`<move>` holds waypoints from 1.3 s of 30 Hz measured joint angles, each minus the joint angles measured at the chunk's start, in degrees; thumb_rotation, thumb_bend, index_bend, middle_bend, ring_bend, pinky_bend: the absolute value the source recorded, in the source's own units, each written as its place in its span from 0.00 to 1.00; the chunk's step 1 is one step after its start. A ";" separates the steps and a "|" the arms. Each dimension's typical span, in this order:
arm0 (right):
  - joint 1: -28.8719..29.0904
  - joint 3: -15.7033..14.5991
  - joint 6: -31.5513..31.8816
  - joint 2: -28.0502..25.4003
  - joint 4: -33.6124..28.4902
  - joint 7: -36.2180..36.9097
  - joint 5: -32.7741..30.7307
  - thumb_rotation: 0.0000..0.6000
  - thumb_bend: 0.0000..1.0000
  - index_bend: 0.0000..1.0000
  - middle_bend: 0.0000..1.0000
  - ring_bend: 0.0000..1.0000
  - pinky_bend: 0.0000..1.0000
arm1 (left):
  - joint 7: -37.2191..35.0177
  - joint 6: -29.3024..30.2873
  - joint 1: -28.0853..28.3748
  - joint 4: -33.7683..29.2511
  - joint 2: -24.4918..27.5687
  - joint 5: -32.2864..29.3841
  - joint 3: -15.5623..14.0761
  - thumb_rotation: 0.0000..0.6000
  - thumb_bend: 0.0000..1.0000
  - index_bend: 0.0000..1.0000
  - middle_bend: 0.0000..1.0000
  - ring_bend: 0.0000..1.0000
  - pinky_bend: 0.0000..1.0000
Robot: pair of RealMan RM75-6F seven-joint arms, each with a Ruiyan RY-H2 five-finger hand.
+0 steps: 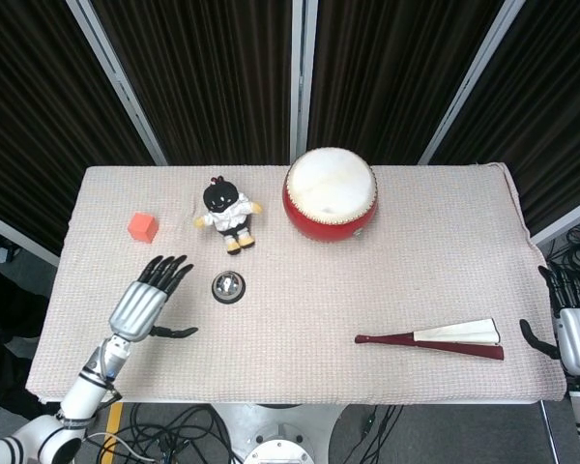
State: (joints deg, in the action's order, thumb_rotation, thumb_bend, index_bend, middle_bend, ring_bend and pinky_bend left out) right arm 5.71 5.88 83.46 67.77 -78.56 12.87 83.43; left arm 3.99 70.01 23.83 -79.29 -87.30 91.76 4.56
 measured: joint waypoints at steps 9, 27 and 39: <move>-0.03 0.10 -0.36 0.02 0.36 0.37 -0.37 1.00 0.25 0.00 0.00 0.00 0.00 | -0.75 -3.45 5.96 9.06 -8.91 1.54 0.61 0.43 0.00 0.01 0.00 0.00 0.00; 0.43 0.47 -2.18 0.33 2.59 2.97 -1.39 1.00 0.25 0.00 0.00 0.00 0.00 | -5.62 -9.90 12.85 22.95 -17.11 -2.24 1.49 0.43 0.00 0.01 0.00 0.00 0.00; 0.31 0.54 -2.19 0.18 3.06 3.62 -1.47 1.00 0.25 0.00 0.00 0.00 0.00 | -10.30 -11.50 12.65 29.97 -22.14 -2.87 -2.20 0.44 0.00 0.01 0.00 0.00 0.00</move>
State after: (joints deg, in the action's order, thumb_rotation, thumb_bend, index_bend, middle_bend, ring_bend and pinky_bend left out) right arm 6.02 6.43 81.26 67.96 -75.50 16.49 81.96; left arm -6.31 58.52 36.48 -49.31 -109.44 88.90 2.37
